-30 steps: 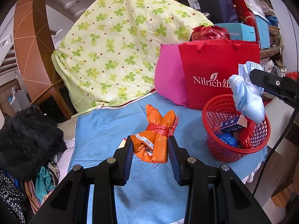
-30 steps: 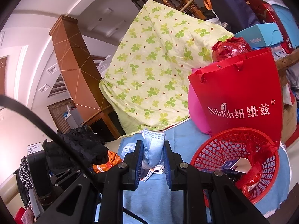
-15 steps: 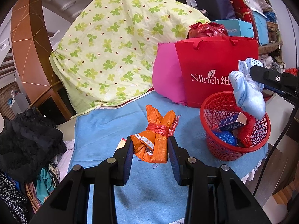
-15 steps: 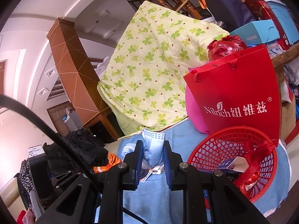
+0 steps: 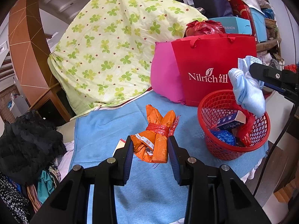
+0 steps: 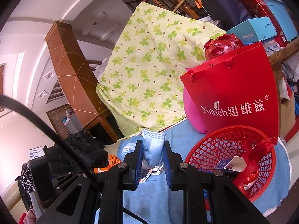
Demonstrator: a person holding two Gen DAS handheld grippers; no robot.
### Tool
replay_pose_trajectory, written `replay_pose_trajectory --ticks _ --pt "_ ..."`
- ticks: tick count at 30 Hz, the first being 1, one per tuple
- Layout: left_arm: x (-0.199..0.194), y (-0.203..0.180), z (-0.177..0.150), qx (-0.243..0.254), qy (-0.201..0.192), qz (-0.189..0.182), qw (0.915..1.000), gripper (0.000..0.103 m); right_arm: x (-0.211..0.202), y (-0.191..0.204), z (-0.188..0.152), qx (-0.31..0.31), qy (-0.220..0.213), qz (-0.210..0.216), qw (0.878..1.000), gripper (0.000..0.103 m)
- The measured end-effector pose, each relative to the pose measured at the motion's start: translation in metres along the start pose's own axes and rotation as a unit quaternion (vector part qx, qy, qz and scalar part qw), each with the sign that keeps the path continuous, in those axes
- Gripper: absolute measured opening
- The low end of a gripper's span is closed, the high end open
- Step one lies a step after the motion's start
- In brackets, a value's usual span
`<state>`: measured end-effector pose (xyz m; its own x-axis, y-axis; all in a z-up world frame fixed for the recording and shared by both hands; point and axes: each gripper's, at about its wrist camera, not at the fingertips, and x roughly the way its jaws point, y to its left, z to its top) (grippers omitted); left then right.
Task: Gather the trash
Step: 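Carry the orange bag and white tissue over the red mesh basket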
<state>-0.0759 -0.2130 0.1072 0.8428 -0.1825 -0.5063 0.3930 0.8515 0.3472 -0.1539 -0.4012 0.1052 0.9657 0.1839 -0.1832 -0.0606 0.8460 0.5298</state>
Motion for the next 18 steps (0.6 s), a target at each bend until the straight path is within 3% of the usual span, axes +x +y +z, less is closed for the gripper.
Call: replay_pose_trajectory --ticks 18 --pt "0.003 -0.018 0.003 0.026 0.001 -0.006 0.9996 0.039 -0.008 -0.013 -0.003 0.017 -0.008 -0.009 1.0 0.022"
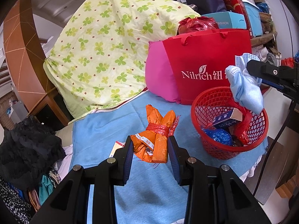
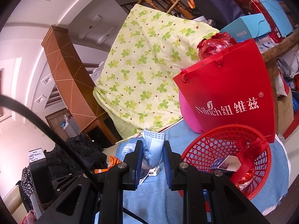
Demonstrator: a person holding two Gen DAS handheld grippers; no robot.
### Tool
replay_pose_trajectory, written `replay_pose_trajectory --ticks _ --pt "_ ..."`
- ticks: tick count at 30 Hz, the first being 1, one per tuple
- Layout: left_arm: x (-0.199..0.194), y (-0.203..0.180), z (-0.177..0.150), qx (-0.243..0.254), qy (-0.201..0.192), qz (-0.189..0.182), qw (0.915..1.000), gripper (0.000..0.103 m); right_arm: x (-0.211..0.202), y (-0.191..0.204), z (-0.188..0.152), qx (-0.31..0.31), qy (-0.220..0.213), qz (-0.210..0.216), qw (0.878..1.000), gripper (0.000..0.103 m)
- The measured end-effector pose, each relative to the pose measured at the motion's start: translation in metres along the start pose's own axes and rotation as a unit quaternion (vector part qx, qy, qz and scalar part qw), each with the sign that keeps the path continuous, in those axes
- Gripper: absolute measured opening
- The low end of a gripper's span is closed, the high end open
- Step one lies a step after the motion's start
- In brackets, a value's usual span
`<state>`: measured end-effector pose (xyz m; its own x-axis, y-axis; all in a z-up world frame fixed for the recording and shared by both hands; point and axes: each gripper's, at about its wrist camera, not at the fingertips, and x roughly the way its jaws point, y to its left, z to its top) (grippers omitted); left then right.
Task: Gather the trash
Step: 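Carry the orange bag and white tissue over the red mesh basket, then open both grippers to release the orange bag and tissue into the basket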
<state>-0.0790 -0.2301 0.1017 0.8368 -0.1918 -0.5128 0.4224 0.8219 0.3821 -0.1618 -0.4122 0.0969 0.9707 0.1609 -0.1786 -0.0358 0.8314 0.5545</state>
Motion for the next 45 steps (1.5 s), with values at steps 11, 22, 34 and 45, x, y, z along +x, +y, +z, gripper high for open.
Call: replay_pose_trajectory --ticks 11,22,34,45 --pt "0.007 -0.026 0.022 0.003 -0.021 -0.094 0.9954 0.039 -0.009 -0.03 0.003 0.022 -0.013 -0.025 0.999 0.022" --pt "0.045 -0.078 0.053 0.0 -0.014 -0.225 0.9743 0.05 -0.001 -0.102 -0.005 0.084 0.001 -0.098 0.992 0.025" --pt "0.073 -0.077 0.023 0.011 0.032 -0.199 0.9795 0.07 0.006 -0.153 -0.023 0.147 0.046 -0.13 0.979 0.05" --pt "0.071 -0.001 -0.038 -0.035 0.061 -0.136 0.9882 0.07 0.004 -0.104 -0.012 0.084 0.019 -0.101 0.991 0.065"
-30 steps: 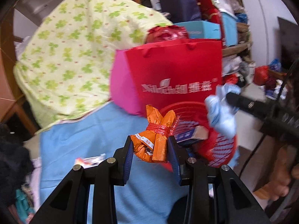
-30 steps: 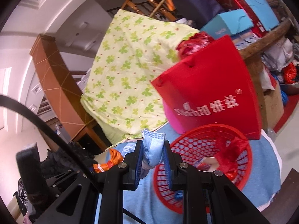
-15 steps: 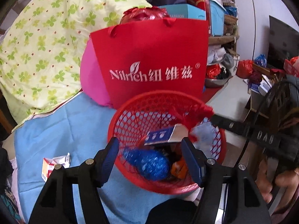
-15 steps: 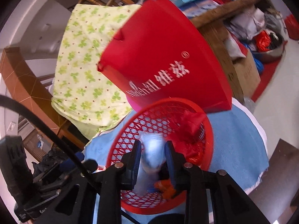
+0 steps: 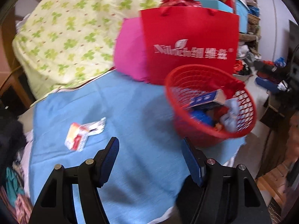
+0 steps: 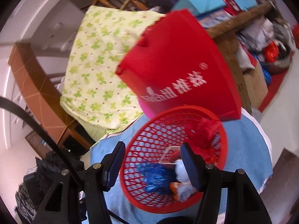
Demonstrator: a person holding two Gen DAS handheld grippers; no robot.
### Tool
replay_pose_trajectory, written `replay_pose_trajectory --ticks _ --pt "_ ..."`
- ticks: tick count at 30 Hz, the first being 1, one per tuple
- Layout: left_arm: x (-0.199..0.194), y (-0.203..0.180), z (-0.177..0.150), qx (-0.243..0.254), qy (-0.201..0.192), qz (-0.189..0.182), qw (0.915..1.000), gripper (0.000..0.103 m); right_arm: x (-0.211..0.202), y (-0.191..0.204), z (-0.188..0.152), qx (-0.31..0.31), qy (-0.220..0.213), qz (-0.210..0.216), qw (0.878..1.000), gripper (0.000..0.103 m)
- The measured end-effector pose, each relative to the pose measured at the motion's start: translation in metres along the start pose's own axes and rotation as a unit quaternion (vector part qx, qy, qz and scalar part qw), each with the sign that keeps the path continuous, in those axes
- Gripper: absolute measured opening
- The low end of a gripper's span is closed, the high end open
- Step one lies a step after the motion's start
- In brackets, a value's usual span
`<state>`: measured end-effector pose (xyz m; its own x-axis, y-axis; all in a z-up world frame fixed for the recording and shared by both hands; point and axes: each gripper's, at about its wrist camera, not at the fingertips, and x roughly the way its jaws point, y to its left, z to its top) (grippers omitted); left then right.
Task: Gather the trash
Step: 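Open both grippers to release the orange bag and tissue into the basket, then move both tools over the medicine boxes on the blanket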
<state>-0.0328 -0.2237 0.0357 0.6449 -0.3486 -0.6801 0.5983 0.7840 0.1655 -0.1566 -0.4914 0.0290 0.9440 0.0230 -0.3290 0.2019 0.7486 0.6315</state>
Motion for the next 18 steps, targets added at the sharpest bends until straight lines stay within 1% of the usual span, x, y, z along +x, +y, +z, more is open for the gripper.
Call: replay_pose_trajectory --ticks 4,8,13,15,18 --pt "-0.007 0.045 -0.029 -0.037 0.009 0.035 0.9987 0.07 -0.004 0.035 -0.004 -0.046 -0.004 0.026 0.999 0.065" --pt "-0.007 0.096 -0.064 -0.09 0.026 0.072 0.993 0.07 0.002 0.069 -0.012 -0.086 0.012 0.049 0.995 0.065" --pt "0.0 0.144 -0.095 -0.14 0.039 0.104 0.9838 0.07 0.035 0.11 -0.032 -0.125 0.061 0.067 0.988 0.065" --pt "0.004 0.157 -0.105 -0.154 0.042 0.108 0.9812 0.07 0.057 0.128 -0.045 -0.146 0.089 0.066 0.983 0.065" --pt "0.014 0.171 -0.112 -0.165 0.047 0.104 0.9797 0.07 0.093 0.145 -0.063 -0.166 0.129 0.064 0.976 0.065"
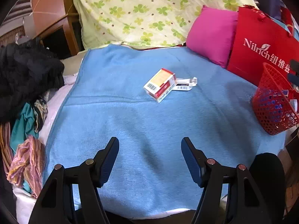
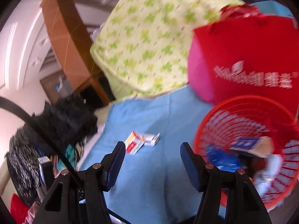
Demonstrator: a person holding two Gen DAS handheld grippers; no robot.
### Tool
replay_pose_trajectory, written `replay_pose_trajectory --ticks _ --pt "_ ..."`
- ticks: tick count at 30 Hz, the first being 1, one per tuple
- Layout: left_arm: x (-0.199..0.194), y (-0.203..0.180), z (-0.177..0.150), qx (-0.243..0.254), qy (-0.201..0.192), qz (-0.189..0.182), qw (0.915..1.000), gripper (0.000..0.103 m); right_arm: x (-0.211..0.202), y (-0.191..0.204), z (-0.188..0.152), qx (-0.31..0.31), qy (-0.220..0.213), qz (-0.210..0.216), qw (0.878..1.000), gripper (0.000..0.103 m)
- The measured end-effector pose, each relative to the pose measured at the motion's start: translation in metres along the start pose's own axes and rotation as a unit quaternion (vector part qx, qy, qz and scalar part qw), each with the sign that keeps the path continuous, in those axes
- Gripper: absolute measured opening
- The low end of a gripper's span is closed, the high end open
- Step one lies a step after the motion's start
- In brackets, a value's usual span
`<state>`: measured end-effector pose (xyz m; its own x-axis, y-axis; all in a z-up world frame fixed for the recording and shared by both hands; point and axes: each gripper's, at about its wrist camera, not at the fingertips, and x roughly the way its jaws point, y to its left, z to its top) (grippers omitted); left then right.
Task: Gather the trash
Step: 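Move both tools over the medicine boxes on the blanket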
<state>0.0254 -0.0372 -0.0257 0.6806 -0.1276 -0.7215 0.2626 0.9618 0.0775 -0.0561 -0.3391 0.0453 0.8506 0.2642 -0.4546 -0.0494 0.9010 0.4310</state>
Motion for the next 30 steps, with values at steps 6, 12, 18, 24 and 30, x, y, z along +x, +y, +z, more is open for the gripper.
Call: replay_pose_trajectory --ticks 6,12,18,24,30 --pt "0.031 0.011 0.017 0.001 0.002 -0.02 0.9998 0.07 0.085 0.014 -0.007 -0.025 0.077 -0.009 0.997 0.065" --pt "0.085 0.015 0.062 0.035 0.004 -0.056 0.9978 0.07 0.144 -0.002 -0.026 -0.008 0.13 -0.023 0.991 0.065" --pt "0.132 0.003 0.1 0.075 0.013 -0.124 0.9894 0.072 0.174 -0.017 -0.038 -0.012 0.16 -0.046 0.986 0.065" --pt "0.172 -0.005 0.116 0.119 0.023 -0.142 0.9825 0.072 0.193 -0.02 -0.026 -0.02 0.162 -0.058 0.985 0.065" --pt "0.191 0.006 0.117 0.106 0.031 -0.178 0.9778 0.066 0.215 -0.002 -0.013 -0.054 0.161 -0.062 0.984 0.065"
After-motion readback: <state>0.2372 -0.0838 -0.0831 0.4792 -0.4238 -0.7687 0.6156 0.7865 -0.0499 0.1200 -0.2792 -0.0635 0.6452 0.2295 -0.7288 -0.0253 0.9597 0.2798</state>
